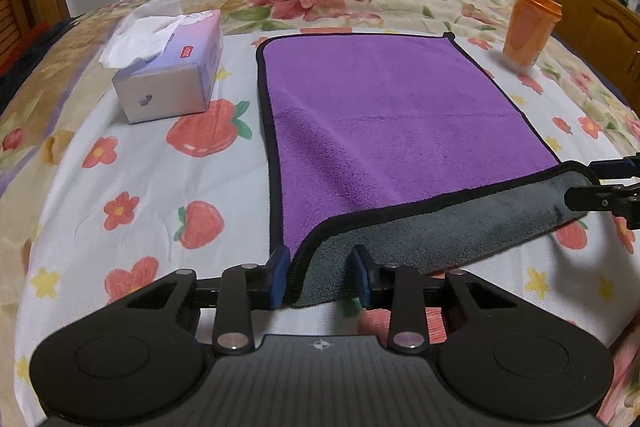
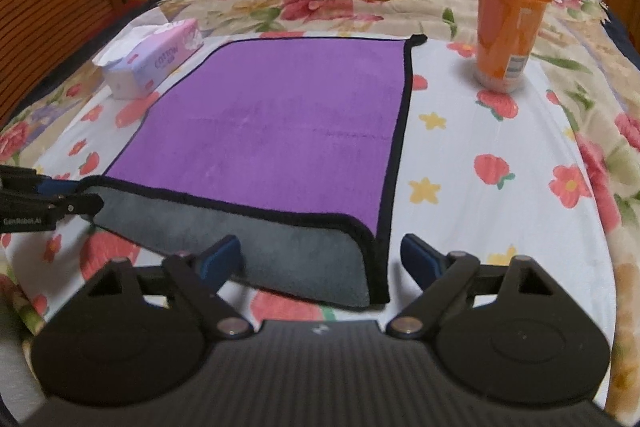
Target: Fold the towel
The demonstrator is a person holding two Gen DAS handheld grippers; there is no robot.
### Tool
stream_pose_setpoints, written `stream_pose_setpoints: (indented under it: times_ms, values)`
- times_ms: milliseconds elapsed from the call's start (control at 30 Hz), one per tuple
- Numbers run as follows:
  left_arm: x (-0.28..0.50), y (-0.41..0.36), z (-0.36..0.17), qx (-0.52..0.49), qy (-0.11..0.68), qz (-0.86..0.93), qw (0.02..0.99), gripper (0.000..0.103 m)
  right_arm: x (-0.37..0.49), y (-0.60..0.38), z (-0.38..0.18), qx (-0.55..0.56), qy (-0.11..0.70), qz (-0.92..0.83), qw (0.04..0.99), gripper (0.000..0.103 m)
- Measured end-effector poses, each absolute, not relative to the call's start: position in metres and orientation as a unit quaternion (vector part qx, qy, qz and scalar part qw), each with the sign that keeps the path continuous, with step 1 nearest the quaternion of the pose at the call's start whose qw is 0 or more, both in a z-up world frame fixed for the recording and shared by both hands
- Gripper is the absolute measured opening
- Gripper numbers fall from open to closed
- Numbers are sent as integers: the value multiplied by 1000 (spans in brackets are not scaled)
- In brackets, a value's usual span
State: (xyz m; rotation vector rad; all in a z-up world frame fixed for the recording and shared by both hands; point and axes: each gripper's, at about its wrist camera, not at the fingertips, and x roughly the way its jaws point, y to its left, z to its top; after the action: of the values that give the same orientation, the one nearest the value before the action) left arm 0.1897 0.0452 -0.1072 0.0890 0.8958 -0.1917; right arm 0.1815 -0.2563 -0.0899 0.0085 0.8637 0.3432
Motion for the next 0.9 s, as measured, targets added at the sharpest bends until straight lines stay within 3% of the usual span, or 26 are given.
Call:
stream_pose_setpoints:
  times_ms: [400,733,900]
  values:
    - [189,43,-108,46,430,-98,897,23,183,-257,-90,10,427,178,887,53]
    - [189,43,-110,48,431,-96,896,21,193,-265,-97,19,438,173,882,44]
    - [189,44,-110,47,431,-96,896,21,198,-268,-99,17,440,173,881,22]
